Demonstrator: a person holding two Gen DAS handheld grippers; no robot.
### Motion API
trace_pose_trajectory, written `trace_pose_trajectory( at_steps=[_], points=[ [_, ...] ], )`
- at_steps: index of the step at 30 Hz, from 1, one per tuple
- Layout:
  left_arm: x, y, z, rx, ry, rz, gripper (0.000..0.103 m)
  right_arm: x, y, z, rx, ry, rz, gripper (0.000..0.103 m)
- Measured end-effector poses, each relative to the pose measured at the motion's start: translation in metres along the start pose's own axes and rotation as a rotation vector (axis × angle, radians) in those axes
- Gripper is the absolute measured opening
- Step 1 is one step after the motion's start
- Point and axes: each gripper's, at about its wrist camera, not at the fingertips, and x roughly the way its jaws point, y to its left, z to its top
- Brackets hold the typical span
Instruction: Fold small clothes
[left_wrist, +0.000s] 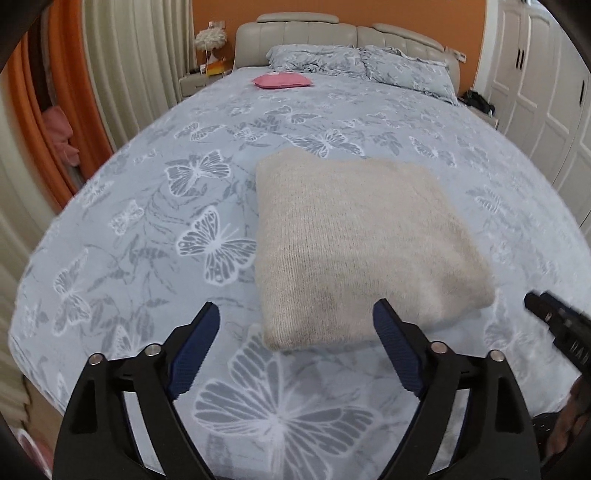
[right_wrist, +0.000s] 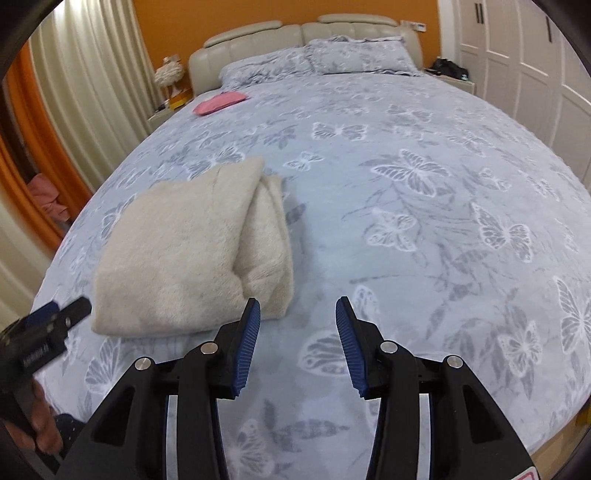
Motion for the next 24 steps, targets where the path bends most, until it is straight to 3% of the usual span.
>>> trace_pose_trajectory(
  at_steps=[7,16,24],
  points=[
    [-0.003,-0.008,-0.004,0.032,-0.031,0.057,0.091,-0.005,0.001,-0.002,0.002,-0.022,-0.024,0.056],
    [-0.009,0.003,-0.006,-0.032,-0.048,0.038,0.091,-0.011,0.012,-0.005,-0.044,-0.039,-0.053,0.057],
    [-0.012,-0.003,-0.009,0.0,-0.065,0.046,0.091,-0.017,0.012,-0.008,-0.046,-0.06,-0.071,0.06]
  ],
)
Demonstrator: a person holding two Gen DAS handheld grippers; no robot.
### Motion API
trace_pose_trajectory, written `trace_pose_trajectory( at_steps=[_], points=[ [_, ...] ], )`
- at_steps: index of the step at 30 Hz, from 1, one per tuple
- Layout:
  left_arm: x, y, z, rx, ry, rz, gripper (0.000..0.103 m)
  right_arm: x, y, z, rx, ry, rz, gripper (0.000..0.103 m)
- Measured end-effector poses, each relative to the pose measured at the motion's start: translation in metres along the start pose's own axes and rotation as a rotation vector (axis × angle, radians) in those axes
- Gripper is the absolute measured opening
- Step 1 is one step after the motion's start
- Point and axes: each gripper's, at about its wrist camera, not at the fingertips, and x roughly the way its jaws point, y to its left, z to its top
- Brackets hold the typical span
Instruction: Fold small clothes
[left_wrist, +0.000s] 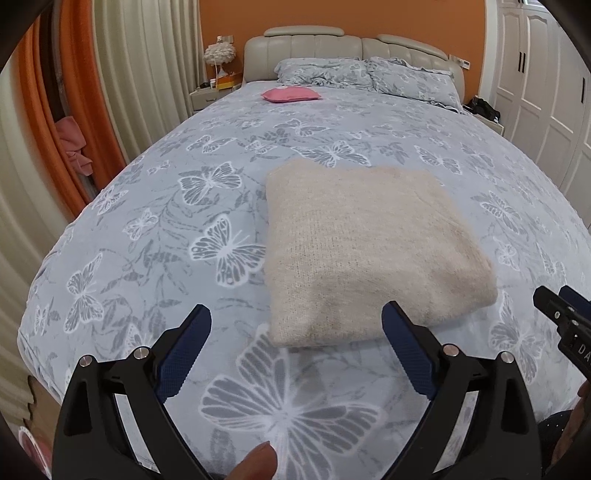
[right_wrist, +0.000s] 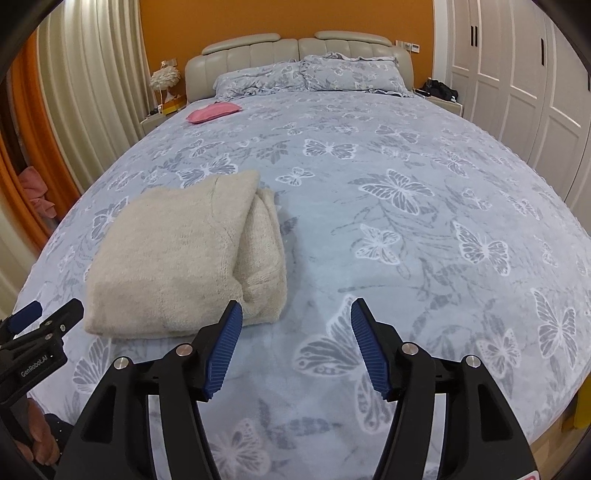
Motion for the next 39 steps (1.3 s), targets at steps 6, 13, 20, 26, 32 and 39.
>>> trace_pose_trajectory(
  at_steps=[6,13,20,26,32,39],
  points=[
    [-0.002,-0.003,-0.001,0.013,-0.01,0.011,0.091,-0.001,0.005,-0.001,-0.03,-0.006,-0.019,0.061],
    [-0.001,-0.002,-0.002,0.007,-0.007,0.016,0.091,-0.001,0.01,-0.003,-0.054,-0.01,-0.032,0.061],
    [-0.002,0.0,-0.002,-0.007,-0.003,0.022,0.091,-0.001,0.011,-0.003,-0.053,-0.011,-0.035,0.061],
    [-0.002,0.001,-0.002,-0.006,-0.003,0.023,0.091,-0.002,0.01,-0.004,-0.051,-0.014,-0.034,0.062],
    [-0.002,0.0,-0.003,-0.005,-0.002,0.025,0.091,-0.002,0.011,-0.004,-0.053,-0.014,-0.034,0.062],
    [-0.003,-0.001,-0.003,-0.006,-0.002,0.025,0.091,-0.002,0.011,-0.004,-0.053,-0.014,-0.034,0.062]
  ],
)
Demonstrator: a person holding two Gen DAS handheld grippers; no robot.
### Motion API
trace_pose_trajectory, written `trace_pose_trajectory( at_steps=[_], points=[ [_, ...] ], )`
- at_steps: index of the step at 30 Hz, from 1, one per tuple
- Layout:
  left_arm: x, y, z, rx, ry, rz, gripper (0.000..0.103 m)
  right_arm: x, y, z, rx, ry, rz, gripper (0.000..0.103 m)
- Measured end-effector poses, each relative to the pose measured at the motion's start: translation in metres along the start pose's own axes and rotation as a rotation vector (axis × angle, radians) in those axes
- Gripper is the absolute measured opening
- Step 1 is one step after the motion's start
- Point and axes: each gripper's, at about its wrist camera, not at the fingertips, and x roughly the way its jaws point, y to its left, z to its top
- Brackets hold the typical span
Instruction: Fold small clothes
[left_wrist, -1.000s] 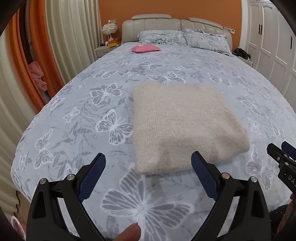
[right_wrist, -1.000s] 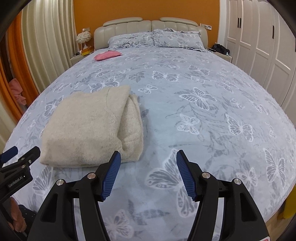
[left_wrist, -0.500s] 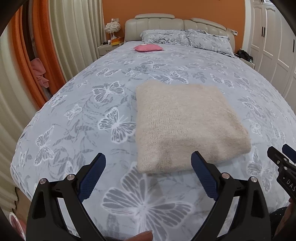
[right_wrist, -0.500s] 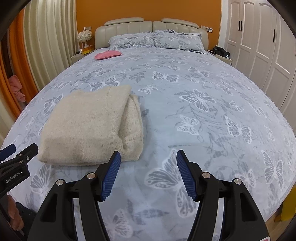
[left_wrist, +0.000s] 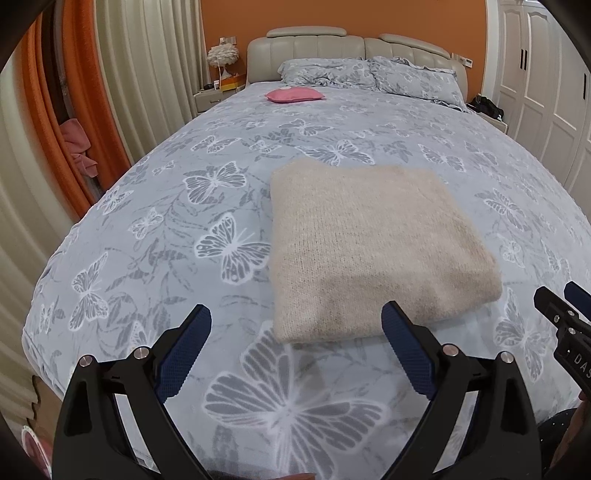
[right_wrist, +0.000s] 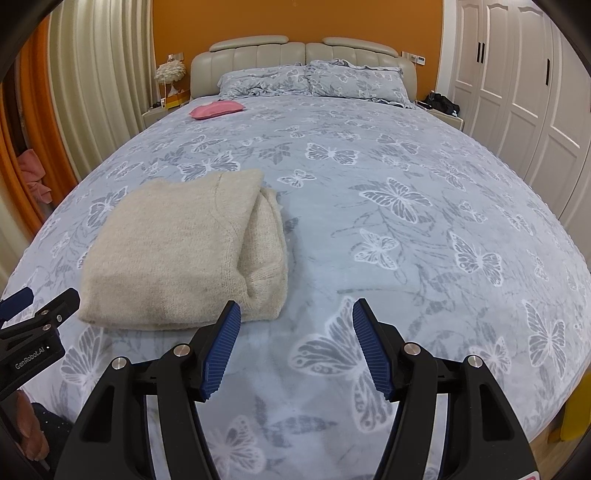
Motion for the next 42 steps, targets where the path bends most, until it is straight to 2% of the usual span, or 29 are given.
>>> trace_pose_trajectory(
  at_steps=[20,31,42],
  points=[
    [0.0013,-0.001,-0.001,0.006,0.004,0.002,0.091,-0.0005,0.002,-0.0006,0.001,0.0,-0.002,0.062],
    [-0.0004,0.0016,-0.0016,0.017,-0.028,0.028,0.091,-0.0008,0.0019,-0.0007,0.002,-0.001,-0.001,0.062],
    [-0.0009,-0.0038,-0.0021,0.047,-0.029,0.008,0.091,-0.0009,0.0027,-0.0007,0.002,-0.001,-0.001,0.063]
  ],
)
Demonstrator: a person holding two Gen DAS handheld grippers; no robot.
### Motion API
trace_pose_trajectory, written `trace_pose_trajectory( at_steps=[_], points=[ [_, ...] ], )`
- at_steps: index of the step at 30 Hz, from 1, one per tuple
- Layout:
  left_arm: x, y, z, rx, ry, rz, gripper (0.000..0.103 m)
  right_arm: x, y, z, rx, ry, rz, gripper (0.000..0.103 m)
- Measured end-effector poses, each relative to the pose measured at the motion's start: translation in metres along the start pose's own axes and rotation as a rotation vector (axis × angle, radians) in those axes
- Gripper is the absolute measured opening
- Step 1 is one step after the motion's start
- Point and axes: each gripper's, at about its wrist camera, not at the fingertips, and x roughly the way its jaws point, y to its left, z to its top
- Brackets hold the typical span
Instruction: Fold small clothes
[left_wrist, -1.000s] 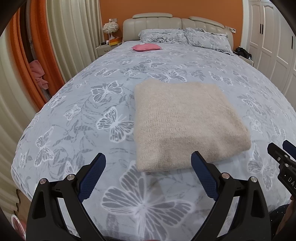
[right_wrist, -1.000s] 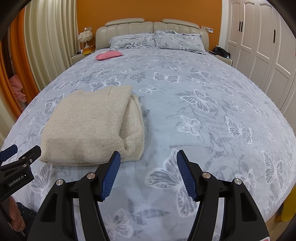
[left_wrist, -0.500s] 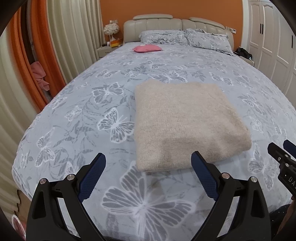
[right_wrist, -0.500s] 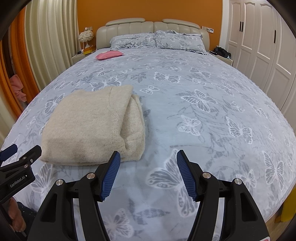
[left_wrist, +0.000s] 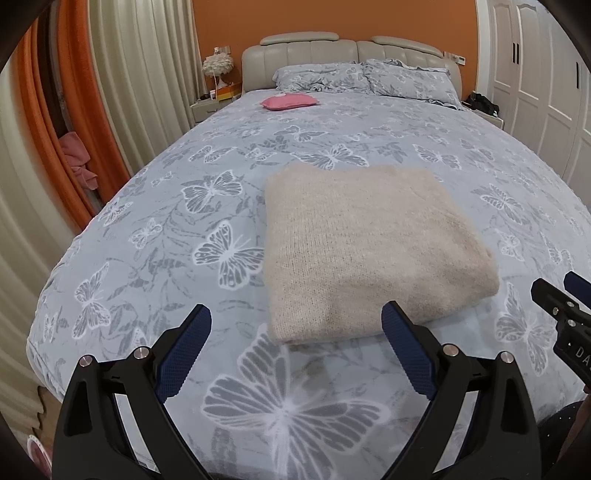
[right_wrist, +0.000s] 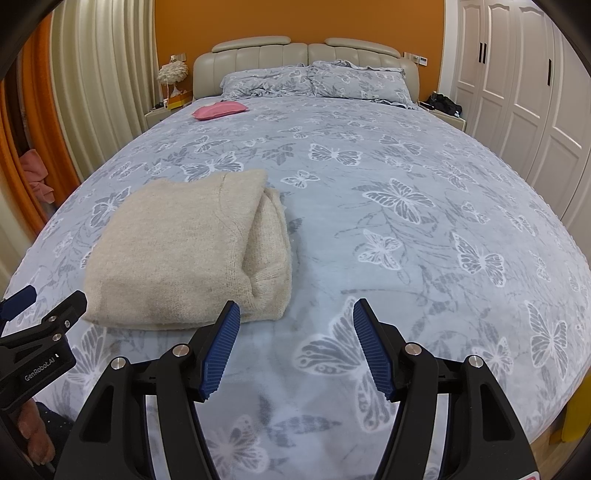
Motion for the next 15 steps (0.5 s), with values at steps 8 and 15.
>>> trace_pose_trajectory(
  at_steps=[8,15],
  points=[
    [0.0009,-0.0005,-0.0002,0.004,0.001,0.007,0.091,-0.0003,0.0008,-0.0004,0.002,-0.001,0.0,0.063],
    [0.0069,0.0059,-0.0012,-0.026,0.029,-0.008,0.086,-0.0008,0.0011,-0.0005,0.001,-0.006,0.001,0.067]
  ],
)
